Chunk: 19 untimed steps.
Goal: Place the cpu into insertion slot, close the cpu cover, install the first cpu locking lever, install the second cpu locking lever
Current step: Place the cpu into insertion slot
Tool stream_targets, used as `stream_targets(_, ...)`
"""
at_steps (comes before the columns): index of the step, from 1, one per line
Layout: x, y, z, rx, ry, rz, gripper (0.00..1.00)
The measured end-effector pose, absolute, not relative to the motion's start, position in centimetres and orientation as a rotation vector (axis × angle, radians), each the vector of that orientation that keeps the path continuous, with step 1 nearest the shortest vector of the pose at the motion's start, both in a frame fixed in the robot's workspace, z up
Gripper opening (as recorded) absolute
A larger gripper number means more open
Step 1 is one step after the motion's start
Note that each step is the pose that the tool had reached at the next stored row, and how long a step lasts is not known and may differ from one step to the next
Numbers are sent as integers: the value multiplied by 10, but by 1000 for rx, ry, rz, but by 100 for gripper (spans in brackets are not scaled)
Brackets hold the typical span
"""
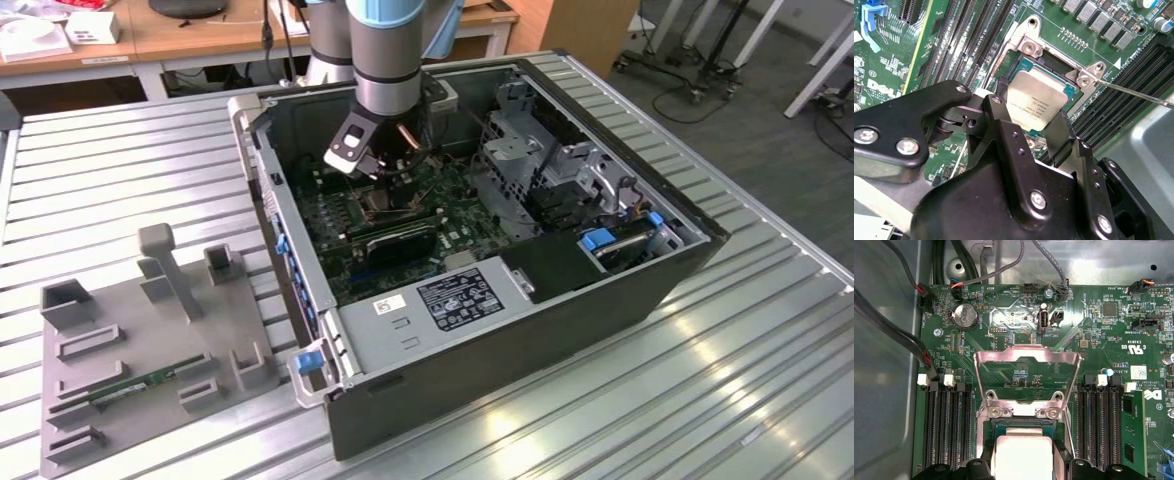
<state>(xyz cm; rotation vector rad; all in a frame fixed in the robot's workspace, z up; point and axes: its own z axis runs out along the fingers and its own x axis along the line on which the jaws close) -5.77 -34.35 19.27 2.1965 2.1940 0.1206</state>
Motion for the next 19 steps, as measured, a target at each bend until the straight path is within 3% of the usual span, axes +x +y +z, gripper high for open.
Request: stream_targets(19, -57, -343, 192, 2198, 2193, 121, 54)
